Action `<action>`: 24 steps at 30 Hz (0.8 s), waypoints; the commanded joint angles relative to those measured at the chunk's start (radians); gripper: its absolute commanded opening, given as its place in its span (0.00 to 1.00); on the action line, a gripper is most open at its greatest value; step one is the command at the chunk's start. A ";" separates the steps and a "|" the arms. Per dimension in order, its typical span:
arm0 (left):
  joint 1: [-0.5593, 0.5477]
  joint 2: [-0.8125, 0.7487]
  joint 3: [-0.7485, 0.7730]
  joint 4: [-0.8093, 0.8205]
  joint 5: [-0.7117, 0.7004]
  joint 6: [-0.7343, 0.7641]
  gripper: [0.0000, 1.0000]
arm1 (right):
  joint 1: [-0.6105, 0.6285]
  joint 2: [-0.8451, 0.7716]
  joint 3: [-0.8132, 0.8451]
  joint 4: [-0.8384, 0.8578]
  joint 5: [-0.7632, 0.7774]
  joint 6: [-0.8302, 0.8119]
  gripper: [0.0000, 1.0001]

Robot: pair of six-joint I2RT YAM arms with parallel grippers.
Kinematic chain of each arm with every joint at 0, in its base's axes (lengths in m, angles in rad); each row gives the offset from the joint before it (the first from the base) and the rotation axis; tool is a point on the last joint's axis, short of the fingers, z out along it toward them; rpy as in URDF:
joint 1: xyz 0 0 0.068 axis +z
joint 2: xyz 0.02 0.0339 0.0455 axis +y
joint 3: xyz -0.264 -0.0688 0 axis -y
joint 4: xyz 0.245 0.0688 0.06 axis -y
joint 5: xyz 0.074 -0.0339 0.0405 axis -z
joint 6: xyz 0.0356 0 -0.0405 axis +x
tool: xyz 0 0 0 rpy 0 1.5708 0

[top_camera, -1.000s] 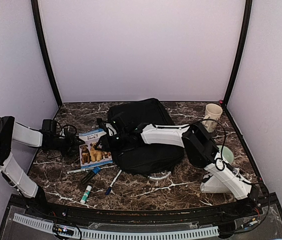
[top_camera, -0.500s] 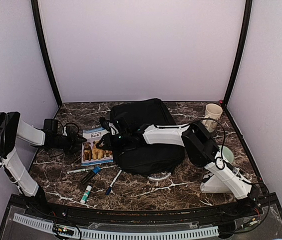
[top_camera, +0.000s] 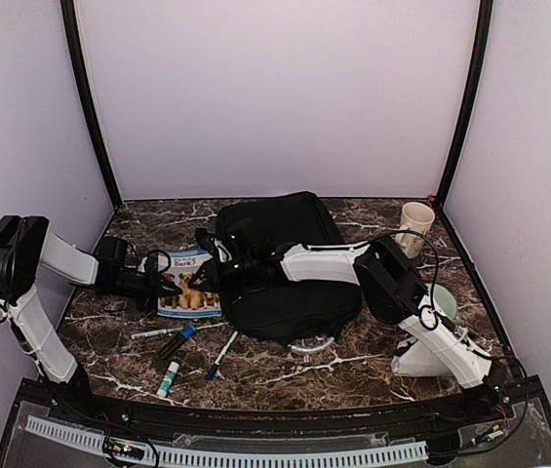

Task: Pack the student bag
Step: Pick up the book at the center of the board.

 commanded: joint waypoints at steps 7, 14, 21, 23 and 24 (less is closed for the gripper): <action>-0.002 -0.196 0.061 -0.204 -0.064 0.051 0.06 | 0.010 0.080 -0.097 -0.179 0.037 -0.071 0.42; -0.002 -0.379 0.137 -0.341 -0.146 0.085 0.00 | 0.012 -0.122 -0.076 -0.262 0.020 -0.247 0.48; -0.008 -0.538 0.269 -0.502 -0.239 0.141 0.00 | -0.013 -0.429 -0.072 -0.422 0.146 -0.526 0.99; -0.014 -0.548 0.318 -0.515 -0.245 0.152 0.00 | -0.035 -0.504 -0.095 -0.455 0.251 -0.581 1.00; -0.018 -0.548 0.344 -0.519 -0.244 0.156 0.00 | -0.052 -0.545 -0.116 -0.455 0.287 -0.603 1.00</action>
